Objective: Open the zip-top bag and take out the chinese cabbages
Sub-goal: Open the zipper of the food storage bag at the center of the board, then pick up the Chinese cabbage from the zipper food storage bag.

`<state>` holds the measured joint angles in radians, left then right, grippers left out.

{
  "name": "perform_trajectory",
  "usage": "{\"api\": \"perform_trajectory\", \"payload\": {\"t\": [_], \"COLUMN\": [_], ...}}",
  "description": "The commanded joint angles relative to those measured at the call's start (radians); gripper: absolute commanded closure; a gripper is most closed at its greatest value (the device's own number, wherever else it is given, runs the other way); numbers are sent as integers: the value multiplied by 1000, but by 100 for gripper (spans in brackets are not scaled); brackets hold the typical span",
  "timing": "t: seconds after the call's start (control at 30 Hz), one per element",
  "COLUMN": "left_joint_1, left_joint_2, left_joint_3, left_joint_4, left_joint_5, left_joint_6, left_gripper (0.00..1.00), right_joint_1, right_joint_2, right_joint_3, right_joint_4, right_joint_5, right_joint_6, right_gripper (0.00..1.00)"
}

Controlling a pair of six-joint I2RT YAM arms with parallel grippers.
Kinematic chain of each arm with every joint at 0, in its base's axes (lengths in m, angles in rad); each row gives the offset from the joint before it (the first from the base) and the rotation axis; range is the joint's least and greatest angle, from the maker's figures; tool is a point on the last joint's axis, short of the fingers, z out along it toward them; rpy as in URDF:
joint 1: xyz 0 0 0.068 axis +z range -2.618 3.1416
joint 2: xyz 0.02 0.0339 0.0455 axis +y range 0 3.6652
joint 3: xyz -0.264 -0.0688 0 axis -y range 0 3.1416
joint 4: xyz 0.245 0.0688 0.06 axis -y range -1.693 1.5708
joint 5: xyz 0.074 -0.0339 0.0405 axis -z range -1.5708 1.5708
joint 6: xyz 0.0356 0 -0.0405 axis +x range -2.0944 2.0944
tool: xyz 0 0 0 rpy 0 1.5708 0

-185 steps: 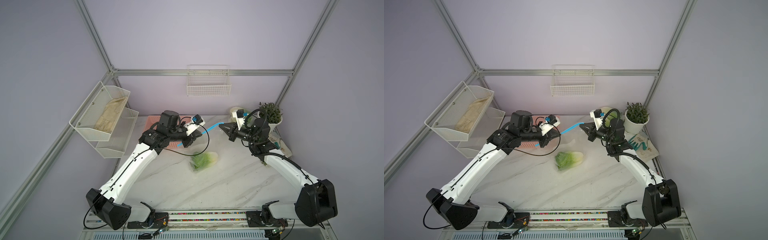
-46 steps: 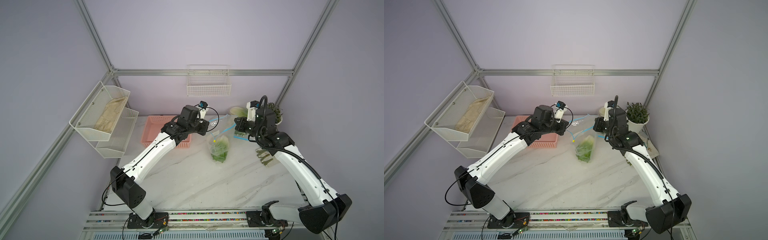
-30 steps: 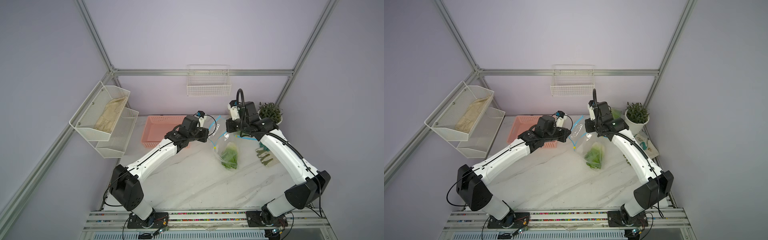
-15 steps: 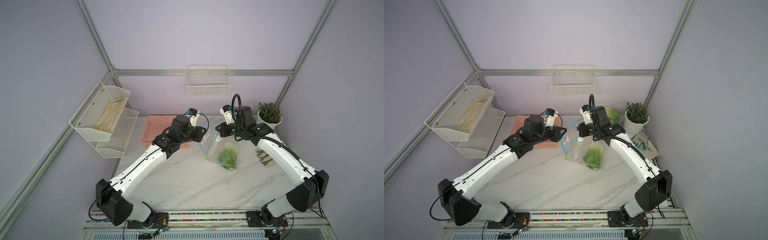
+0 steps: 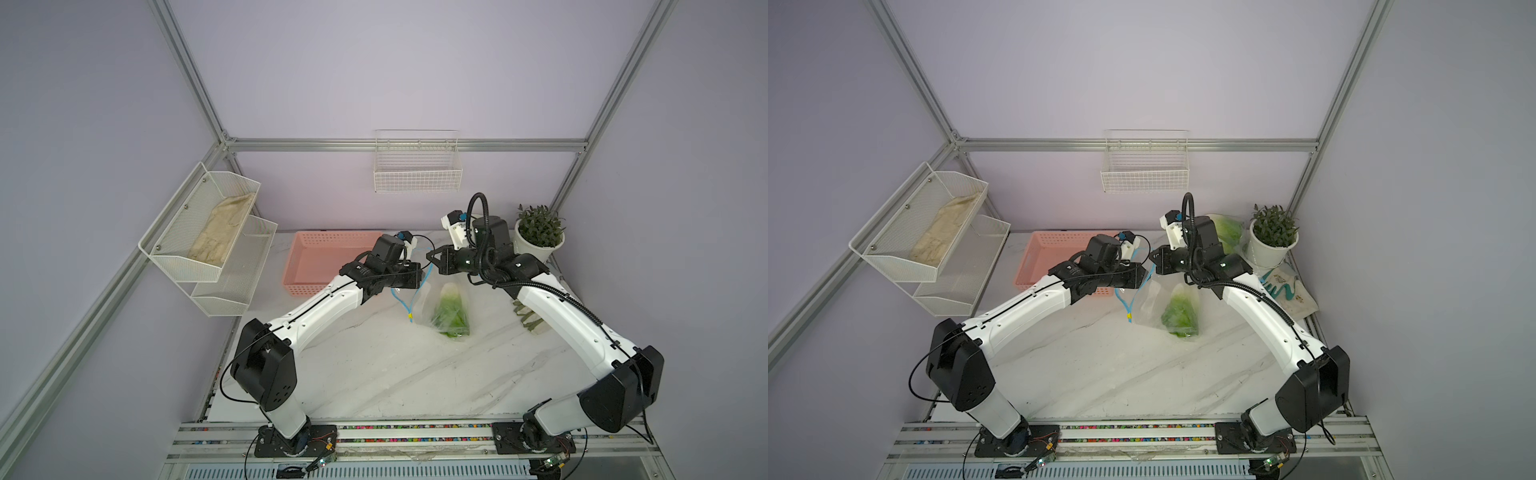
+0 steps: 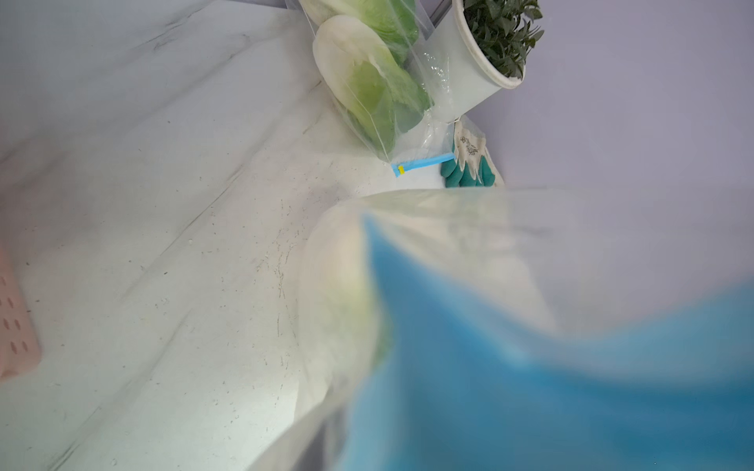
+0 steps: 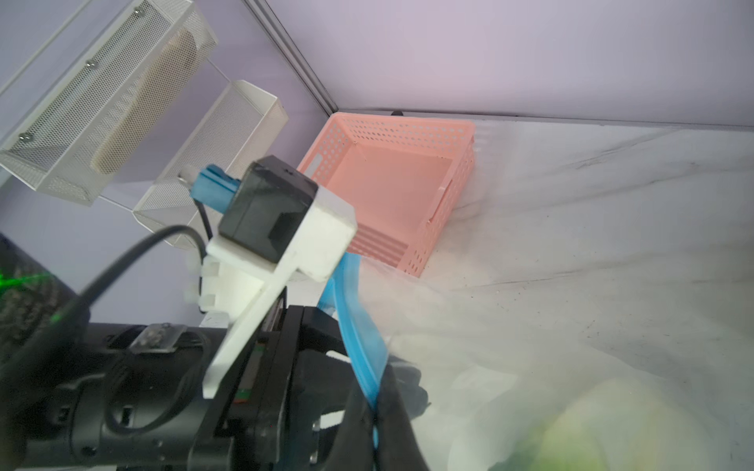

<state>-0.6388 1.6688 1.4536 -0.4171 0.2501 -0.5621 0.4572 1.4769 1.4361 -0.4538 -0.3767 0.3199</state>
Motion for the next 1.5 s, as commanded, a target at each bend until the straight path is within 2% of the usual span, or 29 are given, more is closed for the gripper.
{"api": "perform_trajectory", "payload": {"t": [0.0,0.3,0.7,0.97,1.17,1.33,1.4,1.47], "left_joint_1": [-7,-26,-46,-45,-45,-46,-45,-43], "left_joint_2": [-29,-89,-112,-75,-52,-46,-43,-43], "left_joint_3": [-12,-88,-162,-147,-152,-172,-180,-192], "left_joint_4": [85,105,104,104,105,117,127,139], "left_joint_5": [23,29,32,40,64,48,51,46], "left_joint_6": [-48,-58,-67,-58,-61,-56,-56,-53], "left_gripper": [85,93,98,100,100,97,96,96], "right_joint_1": [-7,-24,-29,-28,-41,-43,-45,-52], "right_joint_2": [-18,-3,8,-13,-42,-51,-57,-75], "right_joint_3": [-23,-61,-67,-75,-108,-126,-130,-149], "right_joint_4": [126,186,224,247,274,334,331,330], "right_joint_5": [-44,28,11,-113,-108,-183,-177,-160], "right_joint_6": [80,145,187,123,148,165,165,163], "right_gripper": [100,100,100,100,100,100,100,82]}}
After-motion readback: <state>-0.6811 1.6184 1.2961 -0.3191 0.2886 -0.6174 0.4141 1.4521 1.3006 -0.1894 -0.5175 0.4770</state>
